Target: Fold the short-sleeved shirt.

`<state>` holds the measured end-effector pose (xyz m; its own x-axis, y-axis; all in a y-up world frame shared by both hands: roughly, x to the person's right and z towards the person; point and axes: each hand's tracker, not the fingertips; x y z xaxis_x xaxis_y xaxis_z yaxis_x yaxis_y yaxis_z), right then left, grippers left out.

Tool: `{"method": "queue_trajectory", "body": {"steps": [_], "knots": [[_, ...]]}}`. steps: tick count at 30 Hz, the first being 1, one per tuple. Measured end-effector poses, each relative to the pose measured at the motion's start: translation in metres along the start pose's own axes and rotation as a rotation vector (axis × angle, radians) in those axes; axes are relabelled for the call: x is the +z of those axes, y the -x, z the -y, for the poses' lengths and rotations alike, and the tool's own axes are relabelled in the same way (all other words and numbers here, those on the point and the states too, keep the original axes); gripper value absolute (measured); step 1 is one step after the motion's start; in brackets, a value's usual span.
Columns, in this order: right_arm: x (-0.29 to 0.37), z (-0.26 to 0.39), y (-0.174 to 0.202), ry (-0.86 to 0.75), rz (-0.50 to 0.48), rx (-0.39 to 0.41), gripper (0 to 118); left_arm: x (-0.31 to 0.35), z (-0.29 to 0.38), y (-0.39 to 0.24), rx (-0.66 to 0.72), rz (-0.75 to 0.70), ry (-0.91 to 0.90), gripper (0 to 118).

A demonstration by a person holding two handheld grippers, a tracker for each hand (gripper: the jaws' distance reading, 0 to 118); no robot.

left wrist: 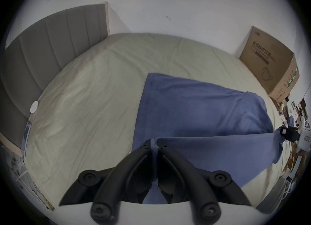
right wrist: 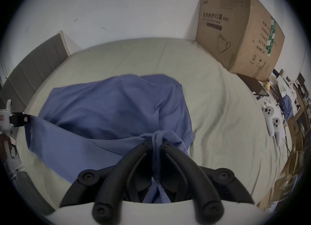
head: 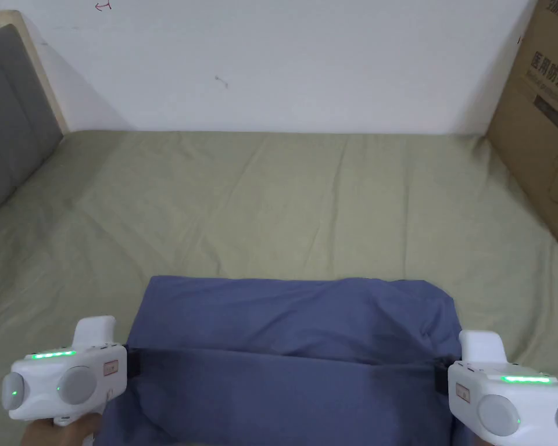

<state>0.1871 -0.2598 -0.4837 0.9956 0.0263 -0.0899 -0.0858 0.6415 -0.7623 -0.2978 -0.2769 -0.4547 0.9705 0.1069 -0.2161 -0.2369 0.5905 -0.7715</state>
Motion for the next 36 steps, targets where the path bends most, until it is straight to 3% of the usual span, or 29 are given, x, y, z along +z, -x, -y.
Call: {"method": "queue_trajectory", "body": {"steps": [3,8,9,10,12,13,16,20,26,30,32,34,35,36], "knots": [[-0.031,0.005,-0.004,0.084,0.008,-0.009,7,-0.028,0.001,-0.002,-0.010,-0.014,0.072,4],[-0.040,0.018,-0.003,0.091,0.019,-0.028,8,-0.047,0.010,-0.007,-0.026,-0.046,0.119,6],[-0.034,0.016,-0.003,0.084,0.019,-0.031,21,-0.042,0.010,-0.008,-0.026,-0.053,0.111,18],[-0.030,0.014,-0.004,0.070,0.016,-0.039,36,-0.039,0.010,-0.007,-0.024,-0.052,0.109,39],[-0.016,0.009,-0.005,0.024,0.009,-0.045,79,-0.028,0.006,-0.006,-0.001,-0.023,0.108,93],[-0.005,0.005,-0.006,-0.013,-0.002,-0.055,92,-0.016,0.003,-0.006,0.030,-0.010,0.097,98],[0.041,-0.012,-0.004,-0.132,-0.043,-0.074,95,0.027,-0.007,-0.012,0.074,0.045,-0.051,98],[0.101,-0.024,-0.010,-0.328,-0.064,-0.067,95,0.096,-0.014,-0.029,0.033,0.067,-0.254,98],[0.180,-0.020,-0.014,-0.618,-0.014,-0.048,95,0.193,-0.002,-0.059,-0.025,0.057,-0.564,97],[0.217,-0.005,0.007,-0.702,0.038,-0.022,95,0.224,0.018,-0.072,-0.045,0.065,-0.674,93],[0.224,0.003,0.012,-0.726,0.047,-0.001,91,0.230,0.031,-0.079,-0.080,0.047,-0.722,76],[0.231,0.011,0.022,-0.742,0.063,0.018,60,0.231,0.039,-0.084,-0.100,0.037,-0.727,38],[0.238,0.013,0.031,-0.744,0.070,0.025,37,0.231,0.043,-0.086,-0.106,0.045,-0.723,19],[0.239,0.015,0.033,-0.744,0.069,0.028,4,0.231,0.046,-0.086,-0.116,0.054,-0.721,0]]}}
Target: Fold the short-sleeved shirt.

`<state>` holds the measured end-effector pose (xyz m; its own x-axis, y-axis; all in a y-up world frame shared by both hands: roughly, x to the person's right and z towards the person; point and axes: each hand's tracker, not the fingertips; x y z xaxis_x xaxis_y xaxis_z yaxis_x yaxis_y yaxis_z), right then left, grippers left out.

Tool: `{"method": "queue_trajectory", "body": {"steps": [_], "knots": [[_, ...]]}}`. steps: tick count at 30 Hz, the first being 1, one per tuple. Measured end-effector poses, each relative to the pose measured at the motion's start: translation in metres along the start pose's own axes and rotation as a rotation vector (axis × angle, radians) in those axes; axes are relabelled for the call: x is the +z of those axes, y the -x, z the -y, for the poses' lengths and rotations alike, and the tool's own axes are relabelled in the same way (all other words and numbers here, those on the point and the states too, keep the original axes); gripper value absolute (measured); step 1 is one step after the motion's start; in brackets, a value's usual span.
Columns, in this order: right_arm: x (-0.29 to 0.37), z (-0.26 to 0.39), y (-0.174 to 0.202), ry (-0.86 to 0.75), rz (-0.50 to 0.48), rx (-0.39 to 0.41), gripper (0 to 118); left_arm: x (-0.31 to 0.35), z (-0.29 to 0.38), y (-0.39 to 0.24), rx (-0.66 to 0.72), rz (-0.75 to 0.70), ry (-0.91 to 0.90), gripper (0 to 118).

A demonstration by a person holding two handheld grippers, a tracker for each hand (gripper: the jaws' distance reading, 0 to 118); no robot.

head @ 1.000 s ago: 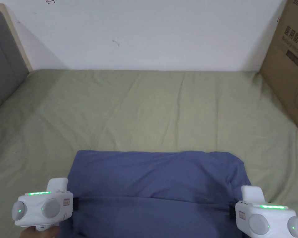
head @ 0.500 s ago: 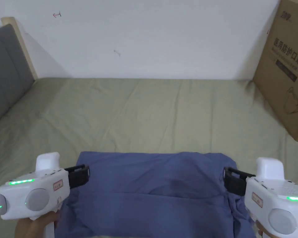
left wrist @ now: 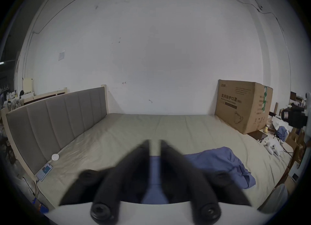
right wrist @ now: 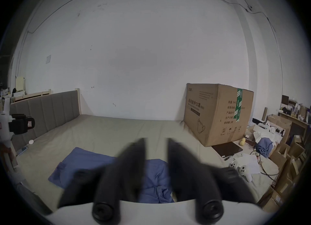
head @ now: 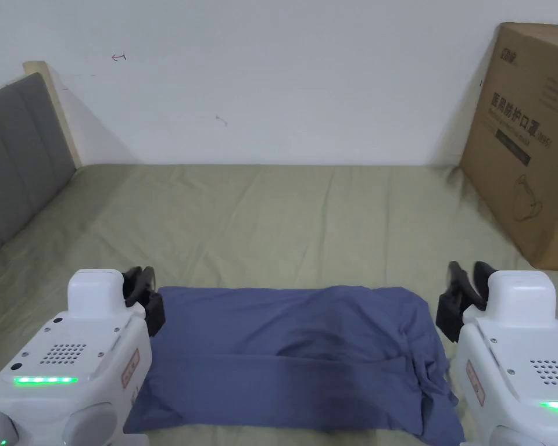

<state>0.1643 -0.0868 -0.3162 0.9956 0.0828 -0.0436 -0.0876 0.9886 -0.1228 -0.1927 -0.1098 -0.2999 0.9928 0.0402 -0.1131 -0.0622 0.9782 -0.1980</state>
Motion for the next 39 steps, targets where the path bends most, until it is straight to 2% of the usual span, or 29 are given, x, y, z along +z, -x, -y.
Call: {"method": "queue_trajectory", "body": {"steps": [1,3,8,15,17,18,19,21,22,28,31,32,34,35,36,37,38,39], "knots": [[0.002,0.001,0.002,-0.004,-0.003,-0.001,0,0.001,0.002,-0.002,0.004,0.005,0.008,0],[0.000,0.002,-0.002,-0.009,-0.033,-0.018,0,0.000,0.002,-0.003,0.003,0.032,0.022,0],[-0.004,0.005,-0.002,-0.007,-0.032,-0.011,0,-0.003,0.004,0.001,-0.008,0.033,0.067,0],[-0.009,0.007,0.002,0.036,-0.041,-0.020,0,-0.032,0.029,0.032,0.041,0.002,0.341,0],[-0.013,0.011,0.003,0.056,-0.042,-0.023,0,-0.044,0.044,0.043,0.032,-0.033,0.437,4],[-0.014,0.013,0.003,0.063,-0.042,-0.023,0,-0.047,0.050,0.046,0.037,-0.040,0.468,16],[-0.018,0.015,0.000,0.071,-0.041,-0.021,0,-0.055,0.059,0.054,0.055,-0.052,0.512,42],[-0.021,0.019,0.000,0.088,-0.038,-0.018,0,-0.070,0.075,0.064,0.080,-0.089,0.639,103],[-0.023,0.022,0.000,0.098,-0.038,-0.019,0,-0.075,0.086,0.069,0.105,-0.109,0.687,107],[-0.035,0.034,-0.005,0.154,-0.034,-0.012,0,-0.106,0.136,0.091,0.109,-0.154,0.808,107],[-0.039,0.040,-0.007,0.184,-0.028,-0.012,0,-0.121,0.157,0.098,0.168,-0.161,0.872,100],[-0.040,0.043,-0.008,0.193,-0.024,-0.014,0,-0.125,0.163,0.099,0.172,-0.152,0.884,92],[-0.045,0.050,-0.014,0.213,-0.016,-0.021,0,-0.129,0.171,0.097,0.170,-0.146,0.914,54],[-0.049,0.055,-0.020,0.224,-0.012,-0.027,0,-0.130,0.175,0.096,0.178,-0.133,0.938,46],[-0.050,0.058,-0.023,0.236,-0.009,-0.035,0,-0.127,0.176,0.091,0.190,-0.118,0.954,32],[-0.053,0.062,-0.027,0.254,-0.001,-0.048,0,-0.122,0.170,0.089,0.152,-0.142,0.877,9],[-0.056,0.067,-0.031,0.274,0.010,-0.053,5,-0.119,0.166,0.090,0.148,-0.133,0.855,5],[-0.061,0.074,-0.036,0.308,0.022,-0.053,28,-0.119,0.163,0.091,0.141,-0.131,0.836,5]]}}
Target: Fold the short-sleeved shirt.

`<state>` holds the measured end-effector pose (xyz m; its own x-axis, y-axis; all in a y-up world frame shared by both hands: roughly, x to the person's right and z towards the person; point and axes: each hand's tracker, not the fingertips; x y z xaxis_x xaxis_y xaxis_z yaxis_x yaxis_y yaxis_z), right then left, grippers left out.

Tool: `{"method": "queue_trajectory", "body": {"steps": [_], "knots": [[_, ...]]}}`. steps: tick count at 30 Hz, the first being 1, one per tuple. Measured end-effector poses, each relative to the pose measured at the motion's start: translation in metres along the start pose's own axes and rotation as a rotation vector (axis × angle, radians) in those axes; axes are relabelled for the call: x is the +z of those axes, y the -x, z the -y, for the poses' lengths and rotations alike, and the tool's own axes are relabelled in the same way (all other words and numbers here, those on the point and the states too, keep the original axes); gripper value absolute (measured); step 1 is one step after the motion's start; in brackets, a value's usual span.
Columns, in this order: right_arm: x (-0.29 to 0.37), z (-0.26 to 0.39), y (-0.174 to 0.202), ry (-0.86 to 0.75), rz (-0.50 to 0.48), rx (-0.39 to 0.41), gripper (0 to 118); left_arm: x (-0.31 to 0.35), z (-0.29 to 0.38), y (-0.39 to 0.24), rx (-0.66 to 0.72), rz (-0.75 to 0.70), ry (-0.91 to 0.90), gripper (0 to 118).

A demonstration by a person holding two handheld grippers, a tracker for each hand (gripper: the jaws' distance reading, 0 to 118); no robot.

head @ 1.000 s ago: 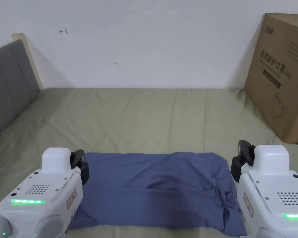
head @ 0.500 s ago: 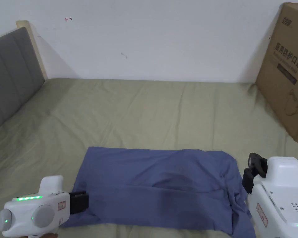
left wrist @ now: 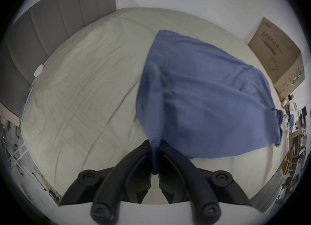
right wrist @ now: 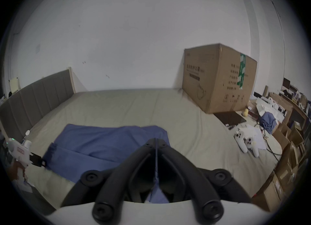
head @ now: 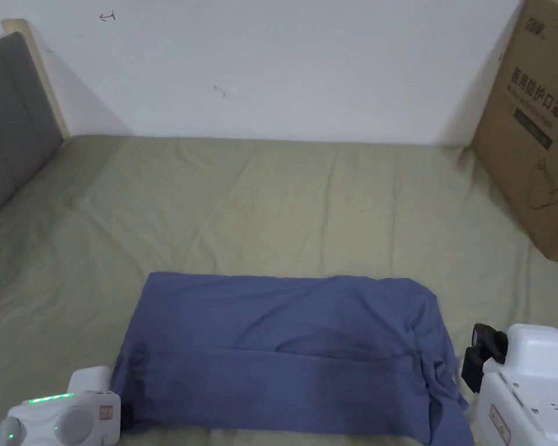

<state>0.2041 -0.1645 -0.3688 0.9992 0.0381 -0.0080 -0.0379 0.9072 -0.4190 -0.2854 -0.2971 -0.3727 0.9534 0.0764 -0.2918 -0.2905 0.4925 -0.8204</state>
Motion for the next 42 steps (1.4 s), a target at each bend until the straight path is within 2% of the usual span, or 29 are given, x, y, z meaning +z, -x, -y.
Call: {"method": "queue_trajectory", "body": {"steps": [2,5,6,9,11,13,14,15,17,18,22,31,35,42], "knots": [[-0.016,0.014,-0.012,0.092,-0.007,-0.019,72,0.005,-0.001,-0.006,0.018,0.060,0.006,5],[-0.042,0.042,-0.023,0.251,-0.011,-0.057,90,0.024,-0.007,-0.003,-0.023,0.021,-0.045,5],[-0.049,0.052,-0.026,0.288,-0.010,-0.062,102,0.028,-0.009,-0.002,-0.017,0.032,-0.059,5],[-0.066,0.081,-0.021,0.424,-0.014,-0.053,103,0.039,-0.013,-0.004,-0.011,0.051,-0.082,5],[-0.082,0.099,-0.023,0.499,-0.018,-0.077,103,0.041,-0.015,-0.007,-0.023,0.050,-0.088,5],[-0.094,0.113,-0.026,0.548,-0.021,-0.107,96,0.041,-0.014,-0.008,-0.027,0.060,-0.071,5],[-0.097,0.118,-0.026,0.550,-0.031,-0.111,85,0.041,-0.014,-0.008,-0.026,0.058,-0.074,5],[-0.099,0.120,-0.027,0.557,-0.041,-0.121,62,0.041,-0.013,-0.008,-0.026,0.058,-0.072,5],[-0.096,0.122,-0.021,0.564,-0.100,-0.139,32,0.042,-0.011,-0.008,-0.029,0.061,-0.076,5],[-0.094,0.120,-0.020,0.552,-0.106,-0.137,9,0.042,-0.010,-0.007,-0.030,0.059,-0.074,5],[-0.075,0.106,-0.025,0.485,-0.106,-0.160,9,0.048,-0.005,0.001,-0.020,0.057,-0.092,5],[-0.015,0.090,-0.057,0.423,-0.092,-0.134,7,0.072,0.031,0.029,0.030,0.076,-0.069,5],[-0.006,0.117,-0.071,0.458,-0.103,-0.134,7,0.077,0.060,0.038,0.049,0.081,-0.027,5],[-0.020,0.159,-0.056,0.606,-0.051,-0.116,7,0.045,0.083,0.035,0.044,0.048,0.041,5]]}}
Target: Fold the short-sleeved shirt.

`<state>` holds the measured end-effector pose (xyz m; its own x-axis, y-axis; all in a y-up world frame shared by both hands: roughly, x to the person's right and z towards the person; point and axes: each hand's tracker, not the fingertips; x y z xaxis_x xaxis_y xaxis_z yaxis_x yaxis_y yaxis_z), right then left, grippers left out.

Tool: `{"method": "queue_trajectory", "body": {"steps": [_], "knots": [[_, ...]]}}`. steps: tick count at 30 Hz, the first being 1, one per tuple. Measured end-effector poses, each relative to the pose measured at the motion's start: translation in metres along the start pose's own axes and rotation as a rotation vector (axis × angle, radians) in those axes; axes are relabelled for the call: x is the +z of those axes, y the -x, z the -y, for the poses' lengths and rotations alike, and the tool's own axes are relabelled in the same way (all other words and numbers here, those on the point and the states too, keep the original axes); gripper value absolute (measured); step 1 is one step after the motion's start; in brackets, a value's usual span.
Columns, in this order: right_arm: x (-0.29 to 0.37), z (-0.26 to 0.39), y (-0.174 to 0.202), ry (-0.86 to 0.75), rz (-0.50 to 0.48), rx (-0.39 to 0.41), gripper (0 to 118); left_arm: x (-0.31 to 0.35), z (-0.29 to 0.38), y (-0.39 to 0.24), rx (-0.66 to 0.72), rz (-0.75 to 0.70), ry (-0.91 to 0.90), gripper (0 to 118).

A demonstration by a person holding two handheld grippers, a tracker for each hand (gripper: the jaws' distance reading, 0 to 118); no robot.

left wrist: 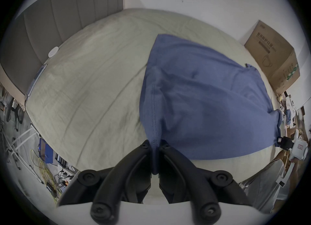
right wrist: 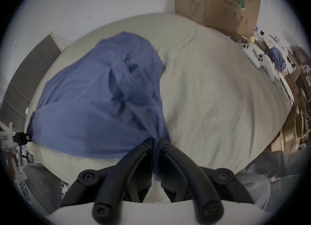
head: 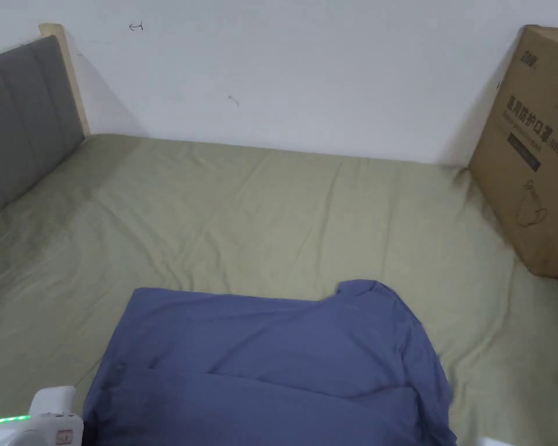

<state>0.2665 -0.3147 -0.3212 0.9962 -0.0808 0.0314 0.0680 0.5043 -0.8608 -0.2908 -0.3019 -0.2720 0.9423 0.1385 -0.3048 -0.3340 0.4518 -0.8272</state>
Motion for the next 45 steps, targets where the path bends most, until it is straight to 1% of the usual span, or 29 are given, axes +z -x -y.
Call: {"method": "queue_trajectory", "body": {"steps": [1,2,3,4,5,6,7,8,9,10,12,15,17,19,22,23,24,25,26,27,28,31,34,37,41,43,44,45], "knots": [[0.000,0.000,0.001,0.005,-0.008,-0.009,7,-0.005,0.001,-0.001,-0.006,-0.018,0.043,5],[0.003,0.000,0.002,0.001,-0.007,-0.013,7,-0.006,0.001,-0.004,-0.018,-0.021,0.041,5],[0.009,-0.001,0.004,-0.011,0.000,-0.015,9,-0.004,0.000,-0.007,-0.032,-0.033,0.029,10],[0.015,-0.003,0.005,-0.027,-0.002,-0.016,26,0.001,-0.001,-0.009,-0.046,-0.045,0.026,21],[0.024,-0.007,0.008,-0.041,-0.002,-0.018,53,0.006,-0.004,-0.010,-0.058,-0.056,0.024,40],[0.033,-0.008,0.012,-0.052,-0.008,-0.018,93,0.011,-0.007,-0.011,-0.031,-0.025,0.024,76],[0.043,-0.012,0.015,-0.100,-0.035,-0.013,106,0.018,-0.011,-0.011,-0.035,-0.026,0.023,94],[0.056,-0.017,0.020,-0.159,-0.046,-0.009,107,0.030,-0.014,-0.015,-0.038,-0.027,0.021,97],[0.067,-0.022,0.024,-0.207,-0.050,-0.001,105,0.040,-0.018,-0.022,0.027,0.075,-0.032,97],[0.076,-0.039,0.018,-0.258,-0.058,0.014,106,0.055,-0.026,-0.029,0.047,0.119,-0.100,97],[0.100,-0.053,0.027,-0.362,-0.070,0.039,106,0.081,-0.039,-0.042,0.013,0.145,-0.232,97],[0.125,-0.078,0.032,-0.516,-0.085,0.083,106,0.122,-0.057,-0.069,-0.055,0.171,-0.410,97],[0.143,-0.086,0.042,-0.612,-0.094,0.103,106,0.145,-0.065,-0.088,-0.107,0.139,-0.540,97],[0.167,-0.093,0.060,-0.685,-0.089,0.113,105,0.161,-0.069,-0.103,-0.148,0.114,-0.644,96],[0.187,-0.095,0.078,-0.768,-0.085,0.134,95,0.172,-0.067,-0.117,-0.153,0.114,-0.757,95],[0.190,-0.095,0.082,-0.766,-0.076,0.132,91,0.173,-0.067,-0.122,-0.158,0.104,-0.775,94],[0.191,-0.094,0.086,-0.791,-0.064,0.138,64,0.174,-0.067,-0.125,-0.162,0.103,-0.779,82],[0.191,-0.095,0.089,-0.812,-0.044,0.149,37,0.173,-0.068,-0.127,-0.171,0.114,-0.773,59],[0.191,-0.097,0.091,-0.812,-0.037,0.153,4,0.172,-0.069,-0.128,-0.180,0.130,-0.771,19],[0.190,-0.095,0.090,-0.818,-0.043,0.143,0,0.169,-0.069,-0.130,-0.176,0.170,-0.747,0],[0.191,-0.096,0.089,-0.817,-0.087,0.153,0,0.167,-0.071,-0.130,-0.166,0.178,-0.737,0],[0.186,-0.099,0.091,-0.817,-0.056,0.165,0,0.158,-0.074,-0.134,-0.180,0.158,-0.720,0],[0.181,-0.105,0.089,-0.798,-0.079,0.154,0,0.147,-0.083,-0.130,-0.188,0.149,-0.672,0],[0.171,-0.112,0.090,-0.788,-0.077,0.153,0,0.128,-0.103,-0.123,-0.191,0.152,-0.582,0],[0.154,-0.127,0.092,-0.764,-0.073,0.160,0,0.087,-0.141,-0.105,-0.203,0.135,-0.457,0],[0.144,-0.136,0.094,-0.748,-0.065,0.169,0,0.063,-0.162,-0.095,-0.170,0.134,-0.406,1],[0.138,-0.140,0.095,-0.741,-0.060,0.171,0,0.051,-0.170,-0.091,-0.165,0.110,-0.398,9],[0.133,-0.143,0.095,-0.734,-0.057,0.171,0,0.042,-0.179,-0.088,-0.169,0.088,-0.398,35]]}}
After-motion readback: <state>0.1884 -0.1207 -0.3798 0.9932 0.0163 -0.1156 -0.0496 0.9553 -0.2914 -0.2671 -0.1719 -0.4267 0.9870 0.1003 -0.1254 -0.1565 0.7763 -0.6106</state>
